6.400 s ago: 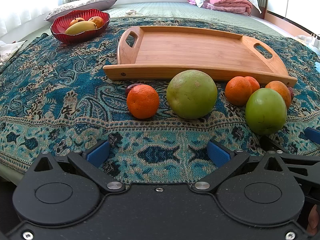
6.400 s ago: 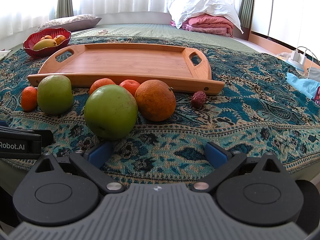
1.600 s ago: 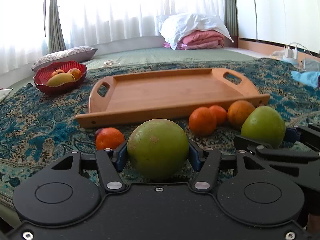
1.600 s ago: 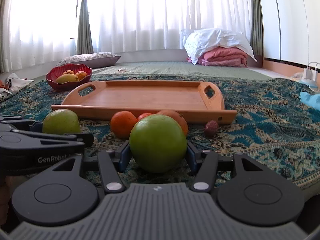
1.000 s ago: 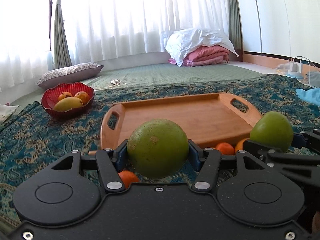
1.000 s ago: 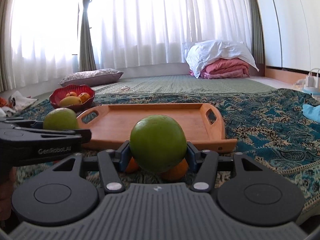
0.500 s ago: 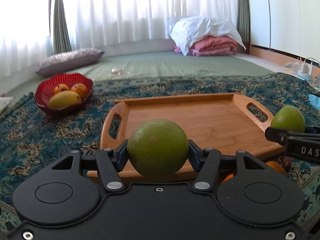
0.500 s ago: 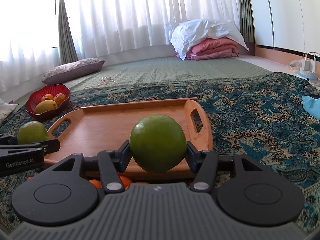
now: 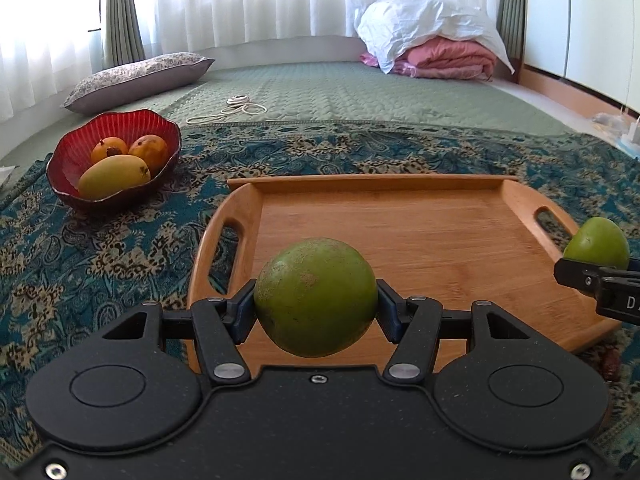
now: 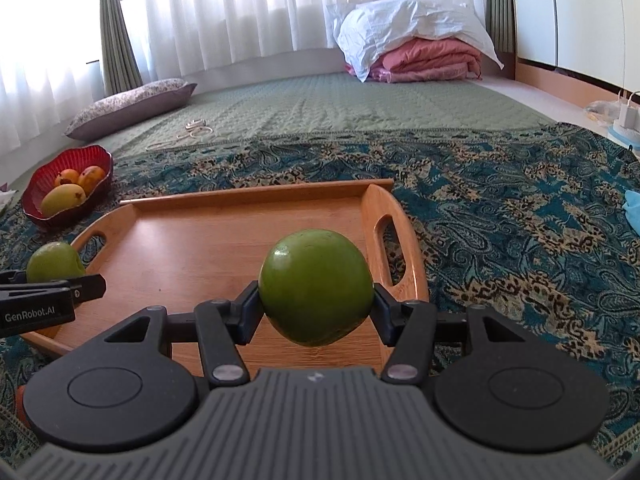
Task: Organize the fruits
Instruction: 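Lower the apple onto the tray and open the right tool while the left tool releases the pomelo there, then withdraw both tools from the tray back toward the remaining fruit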
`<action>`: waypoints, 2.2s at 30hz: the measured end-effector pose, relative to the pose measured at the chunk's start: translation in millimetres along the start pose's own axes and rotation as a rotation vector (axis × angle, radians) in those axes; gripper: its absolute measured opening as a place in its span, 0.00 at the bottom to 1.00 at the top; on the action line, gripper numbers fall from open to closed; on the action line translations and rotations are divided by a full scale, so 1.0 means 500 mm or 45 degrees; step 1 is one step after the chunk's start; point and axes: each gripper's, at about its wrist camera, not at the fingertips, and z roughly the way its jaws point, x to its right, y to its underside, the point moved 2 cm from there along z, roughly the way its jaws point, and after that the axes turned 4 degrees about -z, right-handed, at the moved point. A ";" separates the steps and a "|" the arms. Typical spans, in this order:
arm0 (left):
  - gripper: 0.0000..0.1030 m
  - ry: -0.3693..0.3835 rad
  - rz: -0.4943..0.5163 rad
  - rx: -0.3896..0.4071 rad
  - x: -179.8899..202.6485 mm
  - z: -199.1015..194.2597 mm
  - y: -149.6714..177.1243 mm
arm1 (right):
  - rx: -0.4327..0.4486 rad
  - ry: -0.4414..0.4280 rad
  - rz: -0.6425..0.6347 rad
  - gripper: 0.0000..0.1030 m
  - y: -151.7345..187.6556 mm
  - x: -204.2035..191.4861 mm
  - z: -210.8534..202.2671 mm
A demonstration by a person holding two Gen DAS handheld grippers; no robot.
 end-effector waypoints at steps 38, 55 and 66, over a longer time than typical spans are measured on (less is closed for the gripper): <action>0.56 -0.040 -0.005 -0.104 -0.012 0.058 0.024 | -0.156 0.035 -0.026 0.62 0.014 -0.006 0.055; 0.78 -0.052 0.025 -0.076 -0.015 0.032 0.043 | -0.102 0.055 -0.084 0.84 0.034 -0.028 0.022; 0.87 -0.010 -0.015 -0.030 -0.023 -0.013 0.062 | -0.035 0.038 -0.077 0.89 0.046 -0.032 -0.021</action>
